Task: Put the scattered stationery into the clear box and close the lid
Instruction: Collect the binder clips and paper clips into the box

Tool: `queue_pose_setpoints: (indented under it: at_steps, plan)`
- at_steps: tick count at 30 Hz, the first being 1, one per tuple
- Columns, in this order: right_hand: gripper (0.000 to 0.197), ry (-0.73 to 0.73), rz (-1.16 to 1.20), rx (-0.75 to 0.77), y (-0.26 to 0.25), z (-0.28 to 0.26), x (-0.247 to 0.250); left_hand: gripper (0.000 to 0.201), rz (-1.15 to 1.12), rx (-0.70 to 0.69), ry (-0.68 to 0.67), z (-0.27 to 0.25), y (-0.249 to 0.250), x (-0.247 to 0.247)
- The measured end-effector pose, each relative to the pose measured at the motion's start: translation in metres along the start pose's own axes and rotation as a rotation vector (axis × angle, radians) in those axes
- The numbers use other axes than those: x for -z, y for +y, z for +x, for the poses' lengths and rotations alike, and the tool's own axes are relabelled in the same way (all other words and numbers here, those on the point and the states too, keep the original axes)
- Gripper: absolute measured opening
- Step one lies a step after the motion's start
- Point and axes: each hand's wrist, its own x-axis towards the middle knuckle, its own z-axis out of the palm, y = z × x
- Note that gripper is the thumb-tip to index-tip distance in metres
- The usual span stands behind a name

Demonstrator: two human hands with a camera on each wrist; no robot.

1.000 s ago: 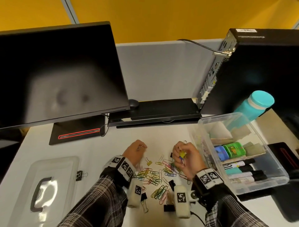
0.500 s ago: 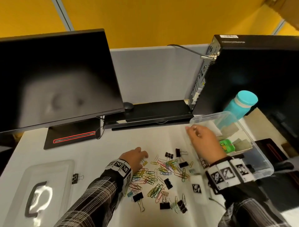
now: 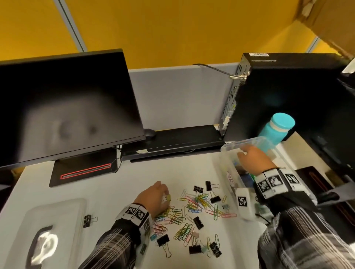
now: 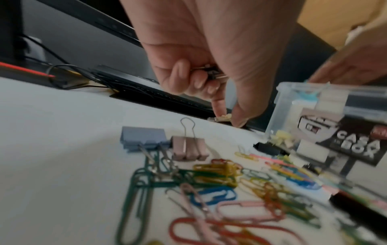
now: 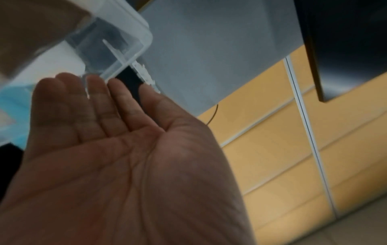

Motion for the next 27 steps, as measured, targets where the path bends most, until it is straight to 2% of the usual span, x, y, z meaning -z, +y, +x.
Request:
queue_pose_setpoints:
  at_steps: [3,5,7,11,17,20,24,25,27]
  plan:
    - [0.035,0.089,0.067,0.074,0.030,-0.032,0.006,0.021,-0.123,-0.004,0.081,-0.018,-0.001,-0.003]
    - [0.033,0.205,0.022,0.120,0.061,-0.049,0.003,0.019,-0.141,-0.027,0.087,-0.025,0.006,0.002]
    - [0.040,0.291,-0.076,0.118,0.092,-0.060,-0.005,0.021,-0.073,-0.074,0.093,-0.023,0.025,0.012]
    - [0.056,0.349,-0.203,0.107,0.134,-0.069,-0.025,0.026,0.092,-0.226,0.143,0.008,0.091,0.039]
    - [0.063,0.389,-0.220,0.132,0.145,-0.067,-0.038,0.036,0.286,-0.377,0.155,0.089,0.197,0.069]
    - [0.065,0.401,-0.230,0.145,0.145,-0.067,-0.038,0.039,0.405,-0.352,0.087,0.118,0.231,0.068]
    - [0.070,0.375,-0.225,0.145,0.147,-0.067,-0.037,0.048,0.400,-0.280,-0.079,0.138,0.240,0.061]
    - [0.069,0.372,-0.223,0.147,0.147,-0.068,-0.037,0.047,0.366,-0.290,-0.076,0.137,0.238,0.061]
    - [0.063,0.384,-0.196,0.161,0.146,-0.070,-0.035,0.042,0.243,-0.339,0.019,0.129,0.229,0.064]
